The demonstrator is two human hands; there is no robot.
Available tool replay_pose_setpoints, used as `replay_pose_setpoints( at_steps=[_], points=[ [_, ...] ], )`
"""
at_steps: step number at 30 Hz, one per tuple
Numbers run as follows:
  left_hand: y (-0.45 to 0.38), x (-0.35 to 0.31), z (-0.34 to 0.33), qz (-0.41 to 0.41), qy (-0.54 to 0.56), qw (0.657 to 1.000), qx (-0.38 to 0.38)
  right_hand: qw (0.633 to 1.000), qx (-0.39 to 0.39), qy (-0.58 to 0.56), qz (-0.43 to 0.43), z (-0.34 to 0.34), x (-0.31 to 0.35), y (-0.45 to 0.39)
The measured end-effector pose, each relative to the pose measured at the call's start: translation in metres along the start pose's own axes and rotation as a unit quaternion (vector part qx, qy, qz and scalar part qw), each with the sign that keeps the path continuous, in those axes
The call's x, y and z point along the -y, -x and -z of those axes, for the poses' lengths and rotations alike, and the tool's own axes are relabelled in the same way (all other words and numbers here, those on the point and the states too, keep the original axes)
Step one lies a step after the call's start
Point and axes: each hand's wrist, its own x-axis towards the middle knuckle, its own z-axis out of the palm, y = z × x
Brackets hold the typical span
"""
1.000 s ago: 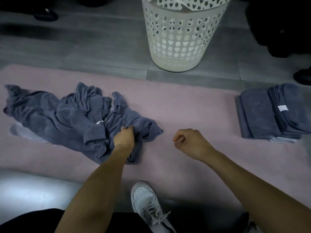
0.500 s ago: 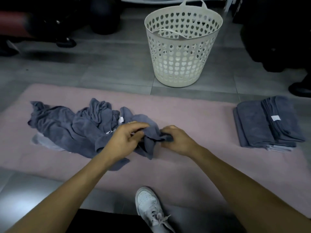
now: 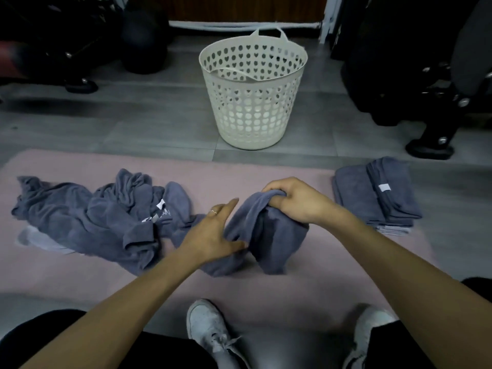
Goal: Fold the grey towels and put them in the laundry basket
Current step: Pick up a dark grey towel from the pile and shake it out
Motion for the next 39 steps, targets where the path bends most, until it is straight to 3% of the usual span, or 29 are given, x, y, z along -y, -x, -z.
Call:
replay_pose_setpoints(
  at_steps=[3, 5, 7, 10, 13, 17, 21, 26, 28, 35, 39],
  points=[
    [-0.025, -0.028, -0.008, 0.055, -0.058, 0.997, 0.021, 0.999, -0.009, 0.044, -0.005, 0.030, 0.010, 0.016],
    [-0.037, -0.050, -0.009, 0.080, -0.015, 0.995, 0.058, 0.998, -0.046, 0.043, -0.014, 0.049, 0.007, 0.028],
    [-0.044, -0.077, -0.009, 0.081, 0.058, 0.994, 0.039, 0.993, -0.096, 0.047, -0.042, 0.067, -0.002, 0.041],
    [-0.057, -0.118, 0.003, 0.038, 0.171, 0.984, -0.016, 0.982, -0.164, 0.022, -0.091, 0.091, -0.021, 0.057],
    [-0.070, -0.153, 0.030, -0.022, 0.313, 0.948, -0.052, 0.963, -0.233, -0.040, -0.129, 0.110, -0.030, 0.068],
    [-0.075, -0.184, 0.057, -0.082, 0.419, 0.903, -0.058, 0.953, -0.258, -0.097, -0.128, 0.124, -0.027, 0.080],
    [-0.067, -0.178, 0.053, -0.026, 0.364, 0.931, -0.009, 0.954, -0.244, -0.092, -0.146, 0.127, -0.027, 0.085],
    [-0.064, -0.145, 0.048, 0.090, 0.374, 0.923, -0.024, 0.936, -0.245, -0.103, -0.232, 0.119, -0.039, 0.070],
    [-0.059, -0.147, 0.052, 0.067, 0.370, 0.926, -0.014, 0.928, -0.228, -0.115, -0.270, 0.113, -0.039, 0.062],
    [-0.050, -0.168, 0.040, -0.106, 0.298, 0.944, 0.099, 0.828, -0.252, -0.447, -0.228, 0.096, -0.019, 0.039],
    [-0.065, -0.162, 0.023, -0.088, 0.179, 0.980, 0.014, 0.782, -0.255, -0.527, -0.214, 0.095, -0.013, 0.036]
  ],
)
